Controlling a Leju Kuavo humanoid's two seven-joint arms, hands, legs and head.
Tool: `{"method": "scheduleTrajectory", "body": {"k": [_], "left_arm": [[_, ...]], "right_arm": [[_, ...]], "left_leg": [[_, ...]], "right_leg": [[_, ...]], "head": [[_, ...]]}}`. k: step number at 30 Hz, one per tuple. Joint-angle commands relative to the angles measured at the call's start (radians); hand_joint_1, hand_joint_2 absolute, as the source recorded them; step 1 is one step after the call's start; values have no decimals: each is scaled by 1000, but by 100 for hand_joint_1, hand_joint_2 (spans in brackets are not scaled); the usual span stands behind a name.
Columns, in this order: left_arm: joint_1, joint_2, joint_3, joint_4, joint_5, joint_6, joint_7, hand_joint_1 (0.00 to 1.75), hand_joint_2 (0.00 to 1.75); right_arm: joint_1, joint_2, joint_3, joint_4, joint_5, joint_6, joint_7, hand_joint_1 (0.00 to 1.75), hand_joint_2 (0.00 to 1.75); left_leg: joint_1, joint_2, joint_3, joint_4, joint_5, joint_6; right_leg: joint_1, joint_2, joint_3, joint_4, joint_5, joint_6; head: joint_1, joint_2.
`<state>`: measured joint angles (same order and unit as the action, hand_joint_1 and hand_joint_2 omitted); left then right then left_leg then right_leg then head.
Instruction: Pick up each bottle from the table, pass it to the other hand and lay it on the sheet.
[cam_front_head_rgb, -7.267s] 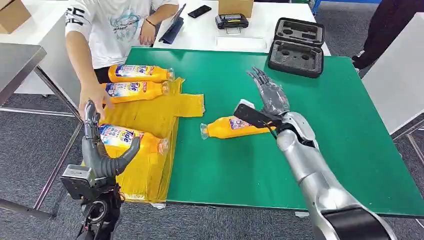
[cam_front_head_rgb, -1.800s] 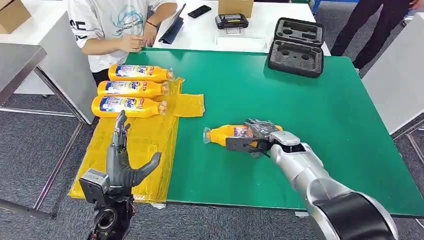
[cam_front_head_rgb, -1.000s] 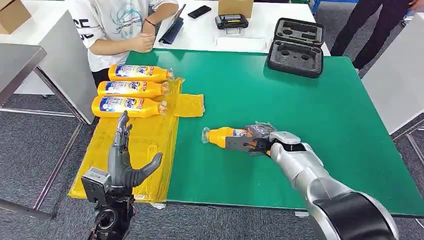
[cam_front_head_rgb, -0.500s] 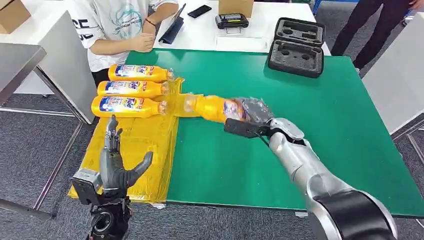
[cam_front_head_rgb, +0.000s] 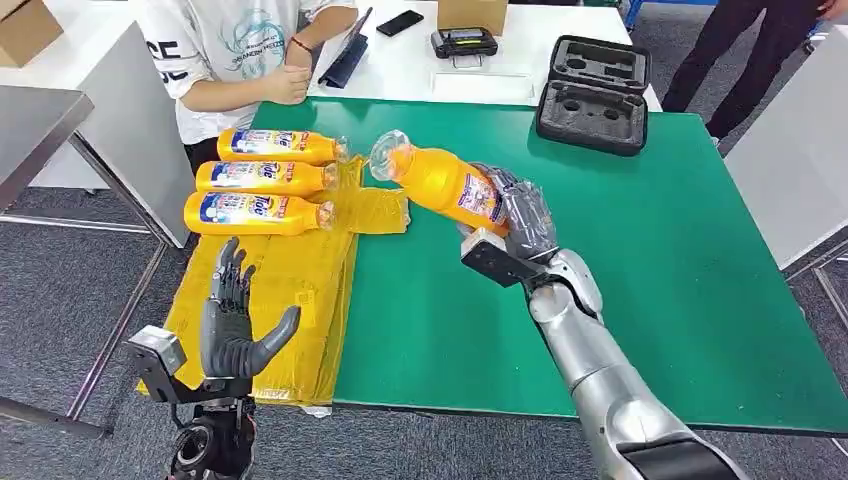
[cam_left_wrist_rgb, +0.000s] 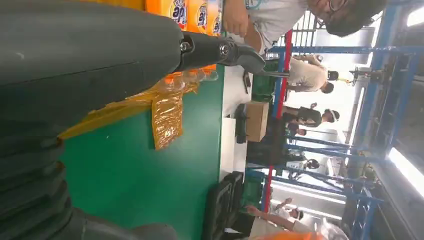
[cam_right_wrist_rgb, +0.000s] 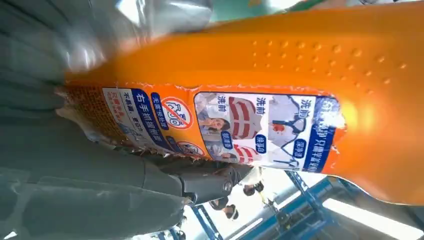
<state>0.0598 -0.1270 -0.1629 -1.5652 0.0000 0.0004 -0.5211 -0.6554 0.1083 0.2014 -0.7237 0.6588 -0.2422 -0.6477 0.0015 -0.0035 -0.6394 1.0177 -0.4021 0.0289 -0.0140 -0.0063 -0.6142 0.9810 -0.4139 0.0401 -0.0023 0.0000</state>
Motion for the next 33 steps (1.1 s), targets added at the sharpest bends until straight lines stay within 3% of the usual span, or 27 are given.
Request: {"method": "scheduleTrajectory", "body": {"k": [1,6,10,13,17,33], "left_arm": [[-16,-11,31,35,2,-4,6,0,175],[4,-17,38,28,27,-58,23,0,175],[-12,-10,16,73,72,-175,61,0,175],[-51,-5,-26,120,68,-217,76,0,175],[-77,-3,-73,144,66,-248,82,0,175],[-101,13,-107,168,58,-273,108,0,175]], "right_arm": [[-5,3,-21,-40,-3,-3,1,175,175],[42,10,-34,-90,-33,-16,-6,175,175],[99,33,-24,-70,-89,63,-43,175,175],[160,60,49,-67,-147,145,-50,175,175],[193,106,193,0,-224,272,-50,175,175],[176,152,417,84,-374,350,-50,175,175]], "left_leg": [[0,0,3,0,-1,-1],[1,0,4,-1,-2,-1],[1,0,4,-1,-1,-1],[1,0,10,-2,-3,-3],[1,0,3,-1,-1,-1],[1,1,5,-1,-2,-2]], "right_leg": [[0,0,3,0,-1,-1],[1,0,4,-1,-2,-1],[1,0,4,-1,-1,-1],[1,0,10,-2,-3,-3],[1,0,2,-1,-1,-1],[1,2,4,-1,-2,-2]], "head": [[0,0],[0,0],[0,0],[0,0],[0,0],[0,0]]}}
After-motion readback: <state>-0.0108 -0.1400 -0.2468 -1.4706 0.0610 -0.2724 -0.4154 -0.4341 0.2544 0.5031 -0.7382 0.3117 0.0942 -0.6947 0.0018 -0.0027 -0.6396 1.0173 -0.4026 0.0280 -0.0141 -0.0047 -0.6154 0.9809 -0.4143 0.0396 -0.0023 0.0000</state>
